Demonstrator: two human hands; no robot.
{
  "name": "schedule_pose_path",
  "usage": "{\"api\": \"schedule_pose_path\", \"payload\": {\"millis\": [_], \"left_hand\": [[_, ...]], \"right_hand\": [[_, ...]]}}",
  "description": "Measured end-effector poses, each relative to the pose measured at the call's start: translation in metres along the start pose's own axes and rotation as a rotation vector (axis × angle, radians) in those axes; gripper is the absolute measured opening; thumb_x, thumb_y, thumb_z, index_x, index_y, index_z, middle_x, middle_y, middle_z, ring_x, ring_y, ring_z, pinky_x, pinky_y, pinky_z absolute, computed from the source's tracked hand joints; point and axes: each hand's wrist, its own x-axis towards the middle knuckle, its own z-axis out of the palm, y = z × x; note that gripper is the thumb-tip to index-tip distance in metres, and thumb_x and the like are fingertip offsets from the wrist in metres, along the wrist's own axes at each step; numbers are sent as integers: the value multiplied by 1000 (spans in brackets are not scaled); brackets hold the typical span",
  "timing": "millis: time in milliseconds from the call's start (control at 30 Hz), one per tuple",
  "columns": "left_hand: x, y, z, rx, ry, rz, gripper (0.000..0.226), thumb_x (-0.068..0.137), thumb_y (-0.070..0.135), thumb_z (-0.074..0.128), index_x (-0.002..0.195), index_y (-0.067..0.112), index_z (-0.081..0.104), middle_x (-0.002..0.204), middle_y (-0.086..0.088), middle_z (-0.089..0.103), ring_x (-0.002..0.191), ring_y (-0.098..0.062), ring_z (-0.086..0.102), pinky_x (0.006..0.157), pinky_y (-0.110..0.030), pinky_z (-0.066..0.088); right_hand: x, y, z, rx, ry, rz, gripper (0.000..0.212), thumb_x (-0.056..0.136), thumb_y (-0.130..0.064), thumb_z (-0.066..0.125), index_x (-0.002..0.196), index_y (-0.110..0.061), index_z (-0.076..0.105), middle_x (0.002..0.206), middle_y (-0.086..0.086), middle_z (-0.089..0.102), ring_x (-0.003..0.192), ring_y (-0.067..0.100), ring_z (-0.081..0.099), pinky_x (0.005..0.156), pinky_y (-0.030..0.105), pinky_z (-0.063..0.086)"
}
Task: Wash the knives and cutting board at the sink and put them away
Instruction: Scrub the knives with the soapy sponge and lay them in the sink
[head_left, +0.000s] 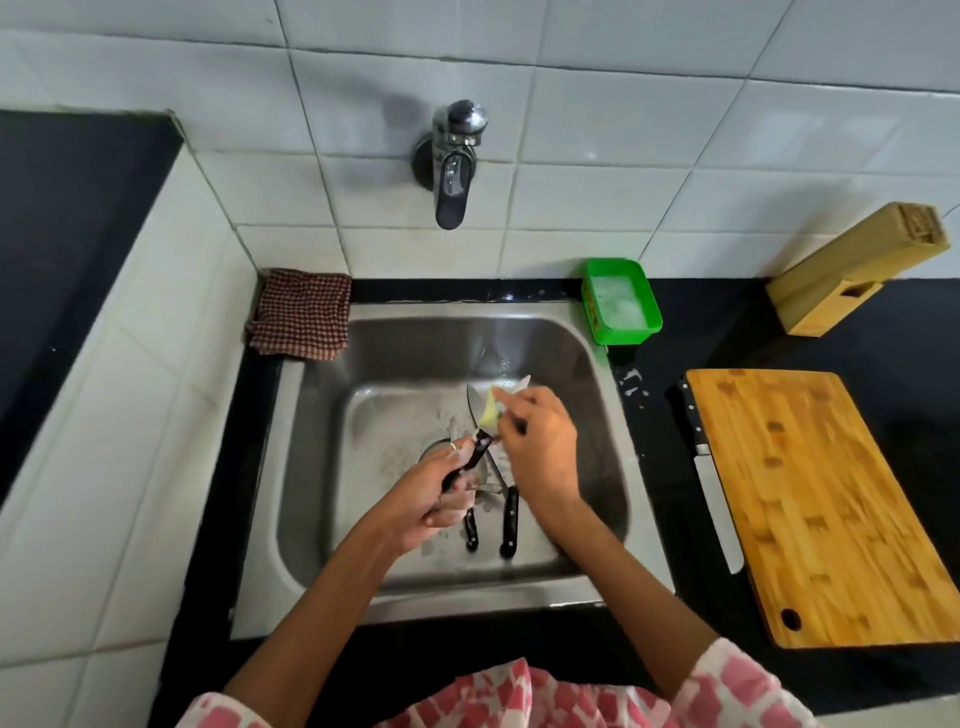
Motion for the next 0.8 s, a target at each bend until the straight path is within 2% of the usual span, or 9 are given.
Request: {"api": "schedule_pose_path", "payload": {"millis": [100,200,233,300,400,567,700,733,800], "left_hand": [[2,-2,3,43,15,-4,26,101,22,35,117,8,50,59,3,46,38,-2,31,32,-13,29],[14,-3,11,-57,52,40,30,102,19,32,119,6,52,91,-7,70,83,-17,66,71,-29,57],[20,-3,15,-138,73,50,31,102,18,31,118,5,53,100,-9,70,96,-20,65,78,-32,56],[30,-2,22,-324,165,47,33,101,18,30,110,3,57,94,-10,70,93,-18,65,79,-30,53],[40,-7,23,-584,229,36,35,99,26,32,106,6,59,104,-12,65,105,-22,56,98,-36,43],[46,-8,34,-561,230,-6,34,100,27,32,102,9,62,70,-4,71,64,-13,69,58,-19,55],[50,-2,27,-606,185,21,39,101,25,29,131,7,47,120,-6,63,113,-14,55,83,-30,53],[50,0,24,-598,173,27,37,101,22,29,133,9,44,130,-5,57,120,-13,49,77,-29,56],[49,3,20,-604,156,20,30,98,12,33,126,10,45,122,-8,61,95,-14,63,51,-23,56]], "right_hand": [[37,20,-12,28,73,243,26,88,-4,55,110,-10,68,87,7,61,60,9,47,55,21,39],[39,6,-13,102,60,273,24,86,-3,55,104,-11,70,91,0,65,47,1,36,46,12,27],[25,-3,-9,133,3,260,16,85,-2,56,89,-7,71,92,-5,66,43,1,37,43,11,28],[-12,-19,2,150,-123,297,14,85,-1,58,79,-2,70,77,-10,61,41,1,40,40,9,31],[-43,-21,9,158,-182,326,27,88,-6,56,111,-13,68,77,3,56,52,1,40,47,7,35],[-6,-12,4,196,-106,412,30,87,-9,55,113,-19,68,66,-5,59,43,1,44,44,10,33],[-46,-18,-11,186,-266,326,30,88,-8,57,114,-20,66,82,-1,56,59,4,46,50,9,37],[-55,-18,-14,193,-276,316,30,88,-9,57,115,-20,66,84,0,57,63,5,48,52,9,39],[-49,-19,-14,184,-239,318,30,88,-8,57,115,-19,66,86,1,58,60,3,46,50,9,38]]}}
